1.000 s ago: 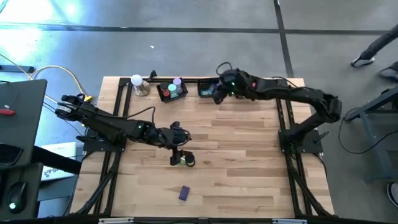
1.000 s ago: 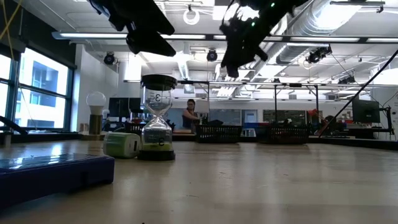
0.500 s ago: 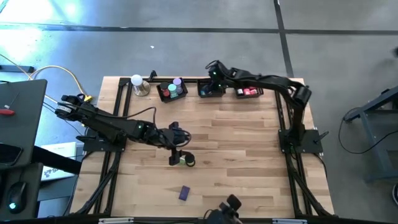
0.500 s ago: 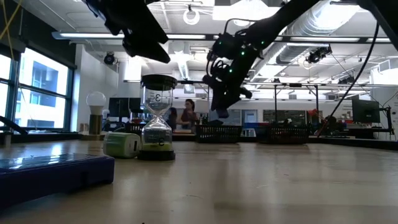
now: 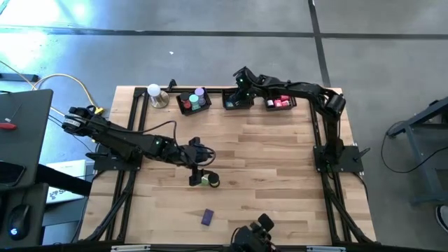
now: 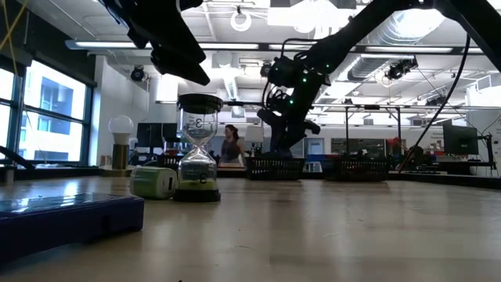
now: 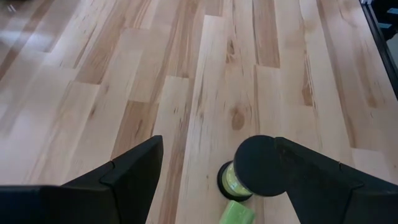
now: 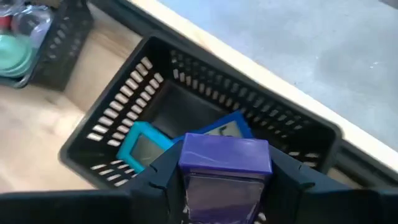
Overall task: Pick & Place Office items
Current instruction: Put the top purple digital clock into the middle black bin, then put the green hourglass into the left black bin
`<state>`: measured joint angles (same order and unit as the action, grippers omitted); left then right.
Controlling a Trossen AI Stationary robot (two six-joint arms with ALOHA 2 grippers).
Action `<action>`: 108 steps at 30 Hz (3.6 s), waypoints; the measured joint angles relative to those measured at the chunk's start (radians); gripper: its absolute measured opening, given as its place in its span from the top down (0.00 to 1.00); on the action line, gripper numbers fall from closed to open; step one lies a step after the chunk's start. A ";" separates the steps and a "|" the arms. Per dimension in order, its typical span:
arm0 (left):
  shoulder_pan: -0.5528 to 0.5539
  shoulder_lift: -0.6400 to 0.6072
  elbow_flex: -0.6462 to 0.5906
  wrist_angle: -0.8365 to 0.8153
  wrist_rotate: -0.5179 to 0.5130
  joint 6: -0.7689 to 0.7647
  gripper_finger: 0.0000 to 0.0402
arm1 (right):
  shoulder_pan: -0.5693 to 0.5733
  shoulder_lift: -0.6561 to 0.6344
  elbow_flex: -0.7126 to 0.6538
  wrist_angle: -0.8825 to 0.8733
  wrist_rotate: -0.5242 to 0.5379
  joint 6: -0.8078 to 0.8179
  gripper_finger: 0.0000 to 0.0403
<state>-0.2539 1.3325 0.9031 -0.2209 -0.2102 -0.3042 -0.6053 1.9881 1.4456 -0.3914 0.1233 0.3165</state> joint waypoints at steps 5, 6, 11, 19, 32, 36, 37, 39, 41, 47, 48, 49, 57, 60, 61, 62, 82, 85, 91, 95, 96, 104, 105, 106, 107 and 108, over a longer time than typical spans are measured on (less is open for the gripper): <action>0.000 0.000 0.000 0.000 0.000 -0.001 0.26 | 0.002 0.001 0.000 -0.006 -0.001 0.004 0.58; 0.000 0.000 0.000 0.000 0.000 -0.001 0.26 | 0.001 0.006 0.000 0.000 0.000 0.005 0.58; 0.000 0.000 0.000 0.000 0.000 -0.004 0.26 | 0.000 0.018 0.000 0.009 -0.002 0.018 0.57; -0.007 0.000 0.000 0.000 0.002 -0.004 0.26 | 0.004 0.016 -0.001 0.033 0.004 -0.090 0.52; -0.006 0.000 0.000 0.000 0.001 0.048 0.26 | 0.115 -0.176 0.000 -0.003 0.009 -0.196 0.51; -0.008 -0.003 0.000 0.000 0.000 0.109 0.26 | 0.192 -0.224 0.001 -0.097 0.091 -0.216 0.51; -0.008 -0.006 0.000 0.003 0.000 0.119 0.26 | 0.214 -0.234 -0.001 -0.141 0.133 -0.217 0.51; -0.008 -0.012 0.000 0.002 0.000 0.125 0.26 | 0.260 -0.240 0.000 -0.188 0.234 -0.214 0.51; -0.011 -0.015 0.000 0.005 0.000 0.129 0.26 | 0.298 -0.249 0.000 -0.267 0.328 -0.194 0.51; -0.011 -0.023 0.000 0.039 0.000 0.133 0.26 | 0.396 -0.253 -0.002 -0.388 0.501 -0.087 0.51; -0.011 -0.023 0.000 0.044 0.001 0.133 0.26 | 0.407 -0.253 -0.002 -0.395 0.513 -0.073 0.51; -0.011 -0.023 0.000 0.050 0.006 0.133 0.26 | 0.419 -0.253 -0.002 -0.404 0.525 -0.061 0.51; -0.022 -0.023 0.000 0.071 0.009 0.180 0.25 | 0.484 -0.253 -0.002 -0.440 0.541 0.030 0.51; -0.036 -0.023 0.000 0.070 -0.027 0.187 0.20 | 0.513 -0.253 -0.003 -0.495 0.543 0.119 0.51; -0.041 -0.023 0.000 0.069 -0.041 0.194 0.18 | 0.526 -0.253 -0.011 -0.500 0.550 0.143 0.51; -0.046 -0.023 0.000 0.068 -0.052 0.204 0.15 | 0.541 -0.253 -0.022 -0.505 0.560 0.164 0.51; -0.072 0.022 0.000 0.072 -0.048 0.224 0.04 | 0.889 -0.257 -0.168 -0.658 0.924 0.651 0.51; -0.076 0.040 0.000 0.072 -0.043 0.191 0.04 | 0.909 -0.257 -0.171 -0.659 0.923 0.656 0.51; -0.086 0.075 0.000 0.076 -0.026 0.157 0.05 | 0.926 -0.257 -0.171 -0.650 0.917 0.668 0.51; -0.092 0.103 0.000 0.076 -0.020 0.148 0.05 | 0.928 -0.257 -0.171 -0.647 0.899 0.682 0.51; -0.093 0.111 0.000 0.080 -0.020 0.146 0.05 | 0.928 -0.257 -0.171 -0.644 0.886 0.683 0.51; -0.092 0.169 0.000 0.081 -0.021 0.128 0.05 | 0.937 -0.257 -0.171 -0.594 0.863 0.682 0.51; -0.092 0.171 0.000 0.079 -0.021 0.128 0.05 | 0.939 -0.257 -0.171 -0.587 0.862 0.682 0.51; -0.092 0.171 0.000 0.076 -0.021 0.126 0.05 | 0.940 -0.257 -0.171 -0.580 0.862 0.681 0.51; -0.092 0.171 0.000 0.080 -0.021 0.121 0.05 | 0.940 -0.257 -0.171 -0.573 0.862 0.677 0.51; -0.092 0.172 0.000 0.082 -0.021 0.116 0.05 | 0.940 -0.257 -0.171 -0.567 0.861 0.676 0.51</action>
<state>-0.3458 1.5041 0.9031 -0.1387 -0.2311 -0.1885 0.3347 1.7313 1.2751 -0.9587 0.9843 0.9928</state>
